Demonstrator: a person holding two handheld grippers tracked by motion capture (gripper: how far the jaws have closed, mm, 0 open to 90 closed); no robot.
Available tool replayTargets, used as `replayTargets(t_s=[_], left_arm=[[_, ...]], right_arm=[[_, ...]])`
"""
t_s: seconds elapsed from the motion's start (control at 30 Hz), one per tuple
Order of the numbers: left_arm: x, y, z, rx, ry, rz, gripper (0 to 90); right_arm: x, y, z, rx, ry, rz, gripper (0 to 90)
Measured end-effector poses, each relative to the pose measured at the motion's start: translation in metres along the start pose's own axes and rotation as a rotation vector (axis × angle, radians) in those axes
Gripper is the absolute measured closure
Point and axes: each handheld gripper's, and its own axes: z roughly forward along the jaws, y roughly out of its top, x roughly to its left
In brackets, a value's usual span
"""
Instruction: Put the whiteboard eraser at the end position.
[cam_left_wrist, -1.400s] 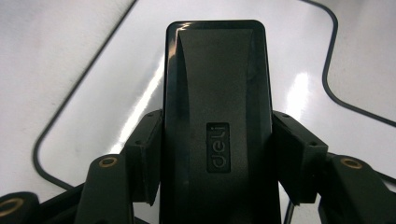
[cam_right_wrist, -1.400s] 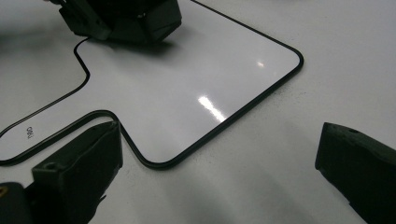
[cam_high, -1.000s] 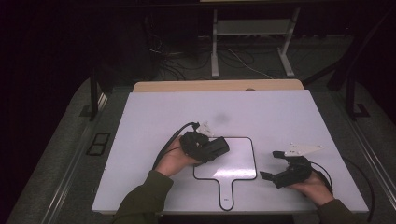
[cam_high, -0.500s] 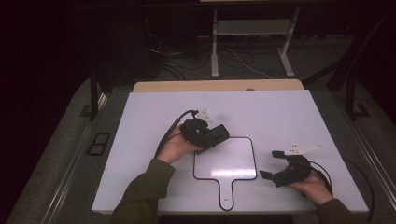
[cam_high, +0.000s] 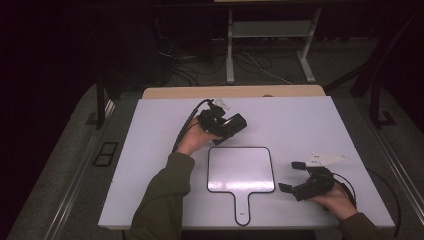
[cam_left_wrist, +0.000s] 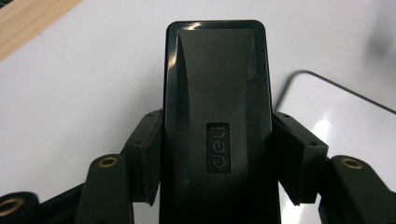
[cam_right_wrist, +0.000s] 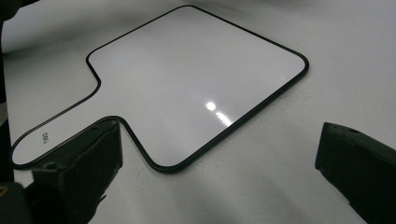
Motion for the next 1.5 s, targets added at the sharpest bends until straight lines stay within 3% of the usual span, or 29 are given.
replayTargets(t_s=[0.2,0.27,0.3,0.33,0.4,0.43,0.47,0.53,0.6,0.63,0.73,0.87,0.97,1.2,1.33,1.5], left_arm=[[0.021,0.005,0.021,0.032,0.008,-0.014,39.7],[0.024,0.006,0.031,0.022,0.014,-0.034,39.7],[0.029,0.007,0.033,0.062,0.014,-0.001,39.6],[0.029,0.007,0.038,0.036,0.021,-0.037,39.7],[0.034,0.009,0.042,0.074,0.026,-0.014,39.6],[0.033,0.01,0.047,0.039,0.031,-0.055,39.6],[0.033,0.01,0.05,0.028,0.029,-0.069,39.6],[0.035,0.013,0.054,0.062,0.025,-0.042,39.6],[0.033,0.014,0.061,0.068,0.034,-0.05,39.6],[0.034,0.015,0.062,0.087,0.041,-0.032,39.6],[0.035,0.016,0.067,0.078,0.039,-0.038,39.5],[0.034,0.015,0.073,0.097,0.053,-0.037,39.3],[0.035,0.013,0.074,0.08,0.047,-0.051,39.2],[0.035,0.013,0.074,0.074,0.049,-0.041,38.8],[0.036,0.012,0.072,0.019,0.031,-0.078,37.8],[0.037,0.015,0.065,-0.013,0.019,-0.084,32.6]], right_arm=[[0.0,0.0,0.0,0.001,0.001,0.003,0.0],[0.0,0.0,0.0,0.0,0.004,0.004,0.0],[0.0,0.0,0.001,0.0,0.002,0.002,0.0],[0.0,0.0,0.0,0.002,0.001,0.002,0.0],[0.0,0.0,0.0,0.003,-0.002,0.0,0.0],[0.0,0.0,0.0,0.002,-0.002,-0.001,0.0],[0.0,0.0,0.0,0.002,-0.001,0.0,0.0],[0.0,0.0,0.0,0.002,0.0,-0.001,0.0],[0.001,0.0,0.001,0.002,0.001,-0.001,0.0],[0.001,0.0,0.0,0.003,0.001,-0.001,0.0],[0.001,-0.001,0.0,0.004,0.0,-0.004,0.0],[0.001,-0.001,0.0,0.002,-0.004,-0.007,0.0],[0.001,-0.001,0.0,0.001,-0.004,-0.005,0.0],[0.001,-0.002,0.001,0.012,-0.005,-0.012,0.0],[-0.001,-0.004,-0.001,0.028,-0.01,-0.012,0.0],[-0.002,-0.006,-0.004,0.023,-0.018,-0.01,0.0]])
